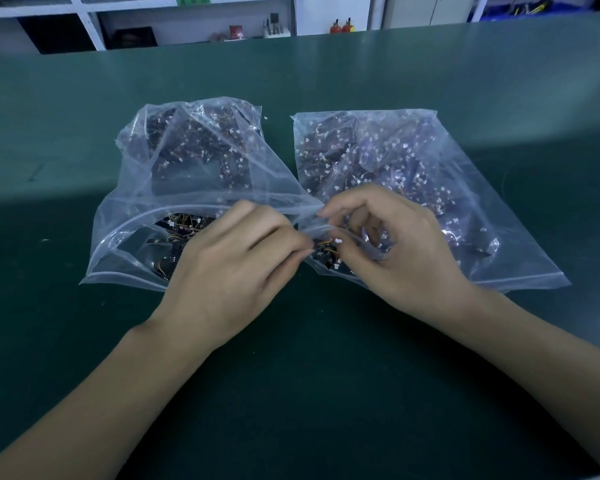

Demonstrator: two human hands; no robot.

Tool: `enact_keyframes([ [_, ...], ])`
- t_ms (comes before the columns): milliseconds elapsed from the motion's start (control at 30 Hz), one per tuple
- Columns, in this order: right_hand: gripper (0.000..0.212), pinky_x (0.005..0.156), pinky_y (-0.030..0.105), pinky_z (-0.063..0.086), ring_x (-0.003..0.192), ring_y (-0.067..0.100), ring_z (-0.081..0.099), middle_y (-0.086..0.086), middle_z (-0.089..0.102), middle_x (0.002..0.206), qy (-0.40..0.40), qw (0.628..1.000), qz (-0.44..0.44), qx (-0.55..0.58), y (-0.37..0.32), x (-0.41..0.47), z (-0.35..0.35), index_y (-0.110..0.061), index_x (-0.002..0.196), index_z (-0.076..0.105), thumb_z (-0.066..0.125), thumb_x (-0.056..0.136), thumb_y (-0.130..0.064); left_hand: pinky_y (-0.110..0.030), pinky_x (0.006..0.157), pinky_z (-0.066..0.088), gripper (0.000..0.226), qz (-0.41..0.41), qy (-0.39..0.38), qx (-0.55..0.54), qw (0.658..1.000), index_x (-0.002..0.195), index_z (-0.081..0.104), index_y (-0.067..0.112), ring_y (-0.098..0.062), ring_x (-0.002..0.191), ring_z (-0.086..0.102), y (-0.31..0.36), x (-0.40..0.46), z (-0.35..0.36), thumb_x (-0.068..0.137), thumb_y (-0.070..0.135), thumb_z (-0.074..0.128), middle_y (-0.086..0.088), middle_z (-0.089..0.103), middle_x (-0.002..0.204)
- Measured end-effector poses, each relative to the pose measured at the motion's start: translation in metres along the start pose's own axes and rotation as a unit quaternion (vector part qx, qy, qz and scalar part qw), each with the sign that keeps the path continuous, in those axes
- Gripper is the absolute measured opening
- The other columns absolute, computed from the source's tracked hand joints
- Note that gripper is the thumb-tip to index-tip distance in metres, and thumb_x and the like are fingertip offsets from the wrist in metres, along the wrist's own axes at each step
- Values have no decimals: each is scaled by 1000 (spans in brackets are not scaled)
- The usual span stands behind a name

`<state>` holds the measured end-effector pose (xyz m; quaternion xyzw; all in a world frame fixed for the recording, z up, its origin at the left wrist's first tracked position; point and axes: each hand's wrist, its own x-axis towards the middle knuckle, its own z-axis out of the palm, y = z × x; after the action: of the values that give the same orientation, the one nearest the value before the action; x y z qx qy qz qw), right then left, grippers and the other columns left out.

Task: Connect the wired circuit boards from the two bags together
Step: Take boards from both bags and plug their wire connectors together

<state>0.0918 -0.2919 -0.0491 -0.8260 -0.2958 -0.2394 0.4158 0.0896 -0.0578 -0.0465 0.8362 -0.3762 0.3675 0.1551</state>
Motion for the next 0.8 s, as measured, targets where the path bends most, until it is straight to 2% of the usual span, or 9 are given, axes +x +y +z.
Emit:
enact_keyframes([
  [167,24,75,10,42,78,5,62,-17,66,99,17,1000,-16,4,2,2,0,-13,113,72,74,97,5,-40,68,51,18,32,-15,63,997,94,76,10,-26,76,55,4,4,3,108,16,65,-5,64,87],
  [267,21,75,11,43,77,7,62,-15,66,98,14,1000,-23,0,2,3,-1,-11,112,73,74,97,5,-37,62,48,23,44,-27,113,992,87,74,14,-23,72,52,8,6,3,107,16,62,-2,60,80],
  [367,18,73,12,43,77,8,62,-9,70,97,3,1000,-31,4,-1,2,-2,-9,106,76,76,96,6,-34,52,44,27,18,-37,143,989,79,72,19,-22,66,57,12,5,2,104,16,62,1,58,71],
  [500,19,70,15,43,71,12,59,-14,64,94,-20,999,-45,5,-5,0,2,-7,101,77,77,91,9,-30,42,41,21,-21,-107,134,985,74,71,20,-28,57,66,22,8,4,86,14,87,1,61,64],
  [600,24,69,14,42,68,15,58,-16,64,93,-41,999,-21,-3,-6,-1,3,-10,103,77,78,88,9,-28,41,40,24,-37,-141,124,981,71,71,19,-30,42,61,24,8,7,79,17,93,0,63,56],
  [667,25,67,13,42,66,16,58,-16,65,93,-52,999,-11,-9,-6,-1,3,-11,104,77,78,87,8,-29,40,42,19,-26,-119,103,987,75,73,20,-30,42,60,22,3,5,92,22,83,1,63,56],
  [733,25,67,12,41,66,15,57,-19,62,92,-55,998,-8,-11,-7,-1,2,-12,104,76,78,86,6,-29,41,42,26,-8,-83,61,995,80,75,23,-23,49,62,19,-2,0,103,29,66,7,66,62],
  [800,26,66,14,41,64,15,55,-26,56,90,-57,998,-5,-17,-8,-1,1,-12,102,76,77,85,6,-26,44,39,30,-35,-62,19,997,74,70,22,-19,51,59,14,-4,-7,102,30,62,10,61,62],
])
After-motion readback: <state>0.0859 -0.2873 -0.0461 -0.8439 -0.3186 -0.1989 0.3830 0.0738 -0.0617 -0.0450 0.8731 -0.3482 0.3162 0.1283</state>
